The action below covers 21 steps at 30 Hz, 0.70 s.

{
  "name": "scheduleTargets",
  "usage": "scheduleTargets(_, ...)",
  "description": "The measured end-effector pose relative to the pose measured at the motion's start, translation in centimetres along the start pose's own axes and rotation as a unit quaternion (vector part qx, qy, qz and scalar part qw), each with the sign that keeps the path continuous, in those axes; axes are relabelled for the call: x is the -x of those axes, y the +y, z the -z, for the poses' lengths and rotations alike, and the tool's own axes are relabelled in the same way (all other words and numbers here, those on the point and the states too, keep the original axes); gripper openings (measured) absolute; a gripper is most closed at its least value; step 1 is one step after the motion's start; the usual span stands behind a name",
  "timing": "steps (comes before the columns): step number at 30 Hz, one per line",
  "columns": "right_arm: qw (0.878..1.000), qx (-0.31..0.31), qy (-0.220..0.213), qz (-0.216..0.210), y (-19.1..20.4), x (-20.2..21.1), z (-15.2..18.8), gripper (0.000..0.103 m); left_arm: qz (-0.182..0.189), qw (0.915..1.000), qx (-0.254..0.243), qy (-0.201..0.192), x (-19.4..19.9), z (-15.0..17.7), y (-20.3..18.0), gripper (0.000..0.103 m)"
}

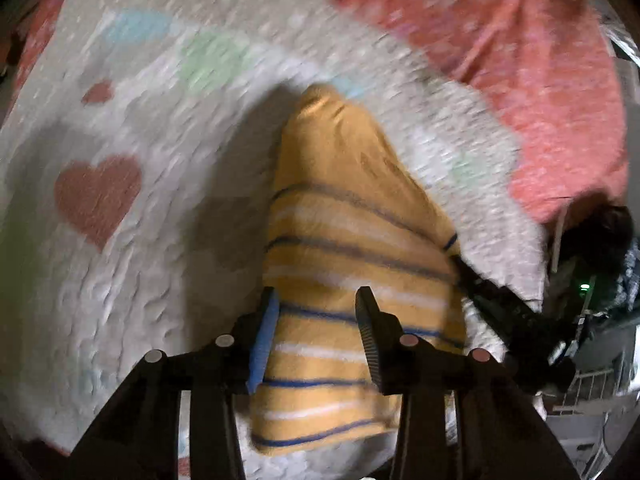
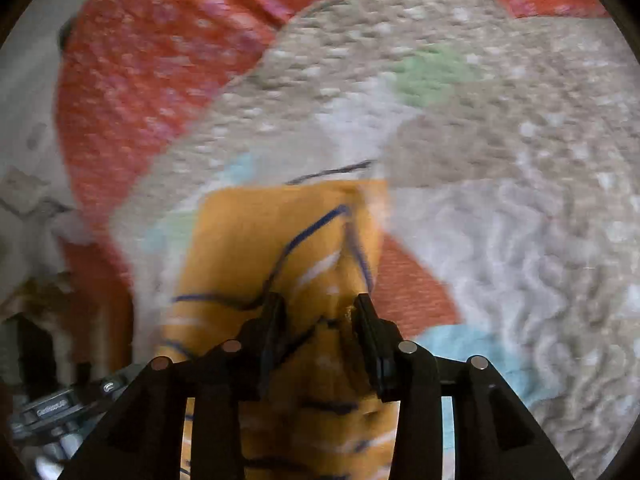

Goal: Fold small clothes

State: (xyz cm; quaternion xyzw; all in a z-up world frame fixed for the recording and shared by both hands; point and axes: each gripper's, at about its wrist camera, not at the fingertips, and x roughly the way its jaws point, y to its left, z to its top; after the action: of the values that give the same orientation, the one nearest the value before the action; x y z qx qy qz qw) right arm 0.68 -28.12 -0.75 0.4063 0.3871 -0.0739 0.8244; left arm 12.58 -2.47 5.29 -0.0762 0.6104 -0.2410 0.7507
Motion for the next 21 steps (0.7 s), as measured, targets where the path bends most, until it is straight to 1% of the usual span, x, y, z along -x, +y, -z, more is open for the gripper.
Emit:
scheduleTargets(1,1.0,-0.002,-0.028,-0.002,0.3,1.2,-0.2,0.042,0.003,1.0,0.005,-0.006,0.2,0.2,0.2,0.038)
scheduleTargets(3,0.997,0.031,-0.067,-0.012,1.8,3.3,-0.4,0.041,0.006,0.9992,-0.005,-0.039,1.6,0.4,-0.6,0.038)
scheduleTargets(4,0.995,0.054,-0.077,-0.023,2.8,4.0,-0.3,0.041,0.006,0.9987,-0.013,-0.049,2.0,0.6,-1.0,0.038)
scheduleTargets(5,0.994,0.072,-0.078,-0.042,3.8,4.4,0.0,0.039,0.005,0.9979,-0.025,-0.06,2.2,0.7,-1.8,0.039)
scheduleTargets(6,0.991,0.089,-0.061,-0.075,5.0,4.2,0.5,0.035,0.002,0.9971,-0.042,-0.063,2.1,0.9,-2.7,0.042)
scheduleTargets(7,0.99,0.096,-0.043,-0.094,5.6,3.8,0.8,0.033,0.0,0.9969,-0.05,-0.06,1.8,1.1,-2.8,0.043)
scheduleTargets(8,0.988,0.103,-0.011,-0.117,6.5,2.6,1.6,0.028,-0.007,0.9968,-0.057,-0.055,1.2,1.4,-3.0,0.043)
scheduleTargets(9,0.987,0.107,0.005,-0.118,6.9,1.7,1.9,0.027,-0.017,0.997,-0.059,-0.048,0.2,1.6,-3.1,0.043)
scheduleTargets(10,0.988,0.117,0.021,-0.103,7.0,0.5,2.4,0.027,-0.024,0.9973,-0.056,-0.04,-0.9,1.9,-2.9,0.043)
scheduleTargets(11,0.989,0.129,0.036,-0.056,6.7,-1.5,2.8,0.023,-0.029,0.9973,-0.054,-0.041,-1.2,2.5,-2.3,0.045)
scheduleTargets(12,0.99,0.129,0.04,-0.034,6.1,-2.6,2.7,0.019,-0.032,0.997,-0.054,-0.046,-1.7,2.7,-2.2,0.046)
scheduleTargets(13,0.992,0.116,0.037,-0.023,5.2,-3.5,2.6,0.018,-0.029,0.9966,-0.058,-0.05,-1.8,2.8,-2.2,0.046)
scheduleTargets(14,0.995,0.086,0.026,-0.035,4.1,-3.7,2.3,0.018,-0.027,0.9964,-0.063,-0.05,-1.7,2.8,-2.3,0.047)
scheduleTargets(15,0.998,0.057,0.017,-0.038,3.4,-3.4,1.9,0.022,-0.028,0.996,-0.068,-0.05,-1.4,2.9,-2.4,0.047)
scheduleTargets(16,0.998,0.047,0.009,-0.029,3.2,-3.0,1.8,0.022,-0.031,0.9955,-0.073,-0.052,-1.0,2.9,-2.6,0.047)
scheduleTargets(17,0.999,0.047,-0.004,-0.028,3.3,-2.3,1.6,0.022,-0.033,0.9949,-0.077,-0.056,-0.4,3.1,-2.8,0.047)
scheduleTargets(19,0.998,0.051,-0.022,-0.011,3.3,-1.1,1.8,0.027,-0.036,0.9938,-0.08,-0.068,1.0,3.6,-2.7,0.047)
scheduleTargets(20,0.998,0.056,-0.031,0.006,3.4,-0.3,2.3,0.031,-0.04,0.9929,-0.081,-0.077,1.8,4.1,-2.7,0.047)
scheduleTargets(21,0.997,0.06,-0.038,0.013,3.5,0.4,2.6,0.032,-0.046,0.9908,-0.085,-0.095,3.0,4.7,-2.6,0.047)
